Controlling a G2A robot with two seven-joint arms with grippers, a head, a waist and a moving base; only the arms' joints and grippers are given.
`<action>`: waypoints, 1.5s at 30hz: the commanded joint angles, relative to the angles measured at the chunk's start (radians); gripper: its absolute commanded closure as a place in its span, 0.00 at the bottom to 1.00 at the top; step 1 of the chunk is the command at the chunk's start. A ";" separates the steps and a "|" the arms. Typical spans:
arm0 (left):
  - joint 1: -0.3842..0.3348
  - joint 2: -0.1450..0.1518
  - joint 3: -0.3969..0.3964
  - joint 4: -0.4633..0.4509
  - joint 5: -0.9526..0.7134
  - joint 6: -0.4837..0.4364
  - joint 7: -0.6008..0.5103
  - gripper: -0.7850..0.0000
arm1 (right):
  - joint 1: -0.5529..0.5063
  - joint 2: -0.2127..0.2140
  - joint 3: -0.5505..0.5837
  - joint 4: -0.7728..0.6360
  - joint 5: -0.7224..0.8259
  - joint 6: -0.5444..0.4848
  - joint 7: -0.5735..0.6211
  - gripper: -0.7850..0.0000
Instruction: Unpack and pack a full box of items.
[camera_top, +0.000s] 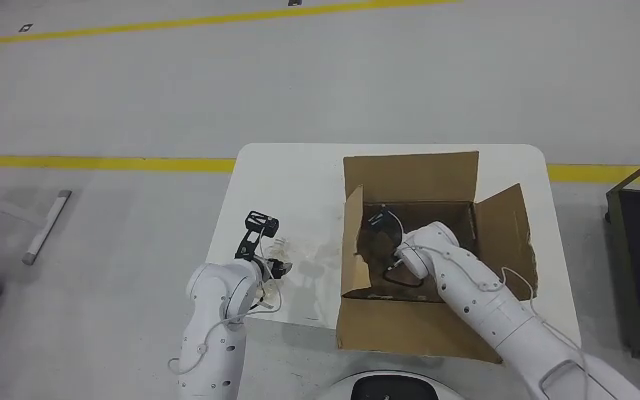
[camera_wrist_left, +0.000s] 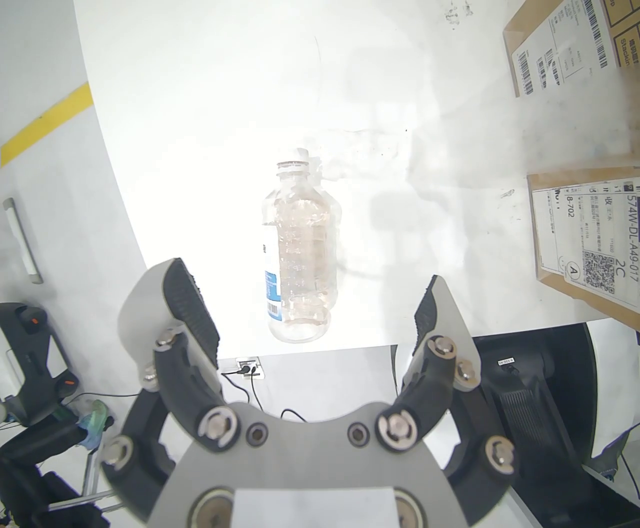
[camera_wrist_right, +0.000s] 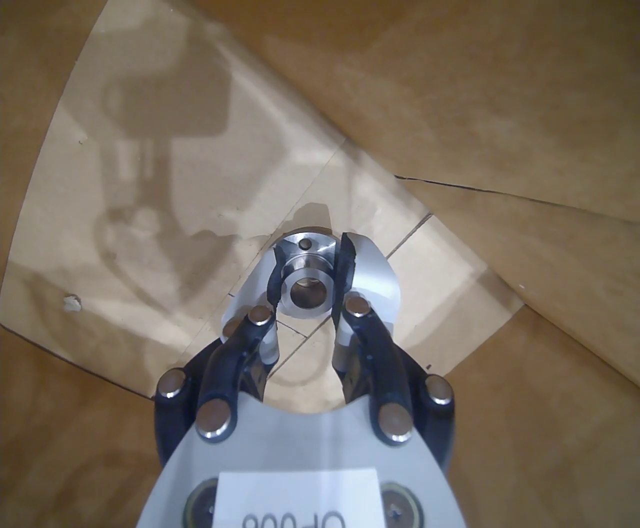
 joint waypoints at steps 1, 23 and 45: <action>0.000 0.000 0.000 0.000 0.000 0.000 0.000 0.00 | -0.006 0.002 0.006 -0.020 -0.006 0.000 0.005 1.00; 0.000 0.000 0.000 0.000 0.000 0.000 0.000 0.00 | -0.434 0.105 0.373 -0.840 -0.140 -0.128 -0.069 1.00; 0.000 0.000 0.000 0.000 0.000 0.000 0.000 0.00 | -0.558 0.123 0.489 -1.042 -0.188 -0.127 -0.174 1.00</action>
